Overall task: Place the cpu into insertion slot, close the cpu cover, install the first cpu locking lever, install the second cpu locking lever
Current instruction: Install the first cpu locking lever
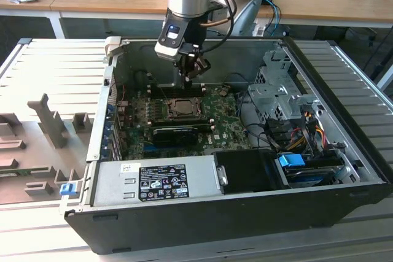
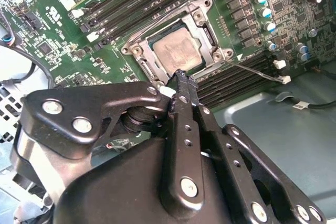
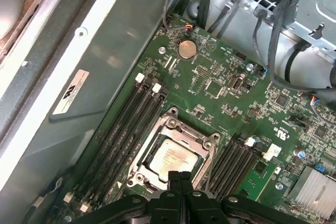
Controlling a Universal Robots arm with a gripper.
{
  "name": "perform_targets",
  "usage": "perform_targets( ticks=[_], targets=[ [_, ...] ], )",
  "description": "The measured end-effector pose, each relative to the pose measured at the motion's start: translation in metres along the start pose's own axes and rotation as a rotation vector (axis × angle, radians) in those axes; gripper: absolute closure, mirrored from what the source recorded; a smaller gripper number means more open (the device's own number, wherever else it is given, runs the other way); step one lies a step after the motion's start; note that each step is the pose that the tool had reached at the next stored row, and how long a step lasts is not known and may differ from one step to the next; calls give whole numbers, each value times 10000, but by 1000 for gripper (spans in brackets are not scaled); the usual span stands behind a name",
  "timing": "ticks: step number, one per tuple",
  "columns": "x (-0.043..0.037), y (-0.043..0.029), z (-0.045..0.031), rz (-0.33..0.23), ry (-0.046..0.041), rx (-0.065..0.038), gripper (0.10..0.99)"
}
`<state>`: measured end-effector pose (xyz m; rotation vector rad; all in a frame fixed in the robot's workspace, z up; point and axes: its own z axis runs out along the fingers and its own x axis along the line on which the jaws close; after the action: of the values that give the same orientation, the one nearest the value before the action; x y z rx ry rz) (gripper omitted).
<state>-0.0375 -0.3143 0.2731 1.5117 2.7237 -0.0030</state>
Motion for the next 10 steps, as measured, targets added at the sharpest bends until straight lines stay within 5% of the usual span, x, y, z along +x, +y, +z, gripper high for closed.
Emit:
perform_targets(
  ticks=[10],
  targets=[
    [0,0,0,-609,7,-14,980]
  ],
)
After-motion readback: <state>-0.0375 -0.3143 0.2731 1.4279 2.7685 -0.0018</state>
